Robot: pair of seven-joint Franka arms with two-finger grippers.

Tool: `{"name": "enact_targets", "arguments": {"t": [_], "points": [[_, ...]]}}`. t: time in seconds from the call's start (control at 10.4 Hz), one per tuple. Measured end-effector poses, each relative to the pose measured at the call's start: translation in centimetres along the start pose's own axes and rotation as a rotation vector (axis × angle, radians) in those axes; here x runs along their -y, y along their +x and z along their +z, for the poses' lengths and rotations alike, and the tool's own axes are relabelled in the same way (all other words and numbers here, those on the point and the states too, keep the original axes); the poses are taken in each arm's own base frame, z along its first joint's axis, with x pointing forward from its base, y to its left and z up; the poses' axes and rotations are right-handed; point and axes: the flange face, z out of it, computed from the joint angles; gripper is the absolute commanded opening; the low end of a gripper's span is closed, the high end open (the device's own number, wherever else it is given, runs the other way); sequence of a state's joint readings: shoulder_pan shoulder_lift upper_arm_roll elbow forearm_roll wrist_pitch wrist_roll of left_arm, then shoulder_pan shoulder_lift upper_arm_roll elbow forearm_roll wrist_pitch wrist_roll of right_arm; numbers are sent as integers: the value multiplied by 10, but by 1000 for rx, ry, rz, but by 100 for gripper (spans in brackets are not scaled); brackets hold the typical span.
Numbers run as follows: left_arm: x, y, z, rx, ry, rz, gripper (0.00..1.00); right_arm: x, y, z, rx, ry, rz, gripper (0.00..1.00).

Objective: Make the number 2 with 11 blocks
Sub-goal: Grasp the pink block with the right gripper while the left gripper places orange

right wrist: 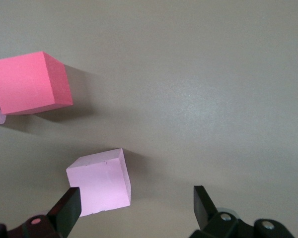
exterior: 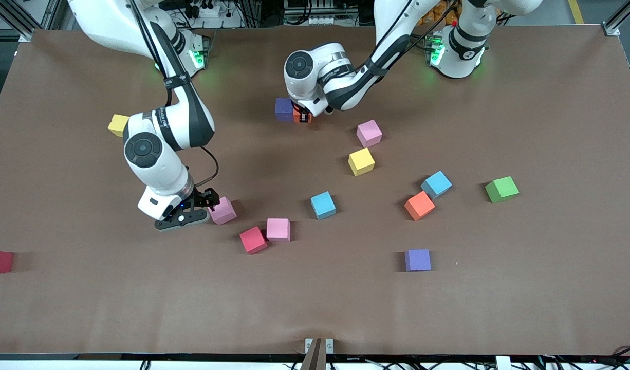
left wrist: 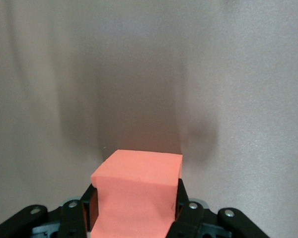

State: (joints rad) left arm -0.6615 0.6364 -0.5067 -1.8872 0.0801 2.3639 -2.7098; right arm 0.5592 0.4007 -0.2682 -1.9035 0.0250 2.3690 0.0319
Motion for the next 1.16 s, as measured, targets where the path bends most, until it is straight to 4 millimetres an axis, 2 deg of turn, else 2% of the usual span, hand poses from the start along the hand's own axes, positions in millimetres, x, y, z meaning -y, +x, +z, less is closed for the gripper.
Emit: {"name": "enact_targets", "arguments": {"t": [0.87, 0.97, 1.16], "points": [[0, 0, 0, -15, -6, 13, 77, 0, 0, 3, -2, -1, -2, 100], [1, -1, 0, -21, -3, 13, 77, 1, 0, 8, 3, -4, -3, 100], [2, -3, -4, -24, -3, 16, 77, 2, -2, 32, 20, -14, -67, 100]]}}
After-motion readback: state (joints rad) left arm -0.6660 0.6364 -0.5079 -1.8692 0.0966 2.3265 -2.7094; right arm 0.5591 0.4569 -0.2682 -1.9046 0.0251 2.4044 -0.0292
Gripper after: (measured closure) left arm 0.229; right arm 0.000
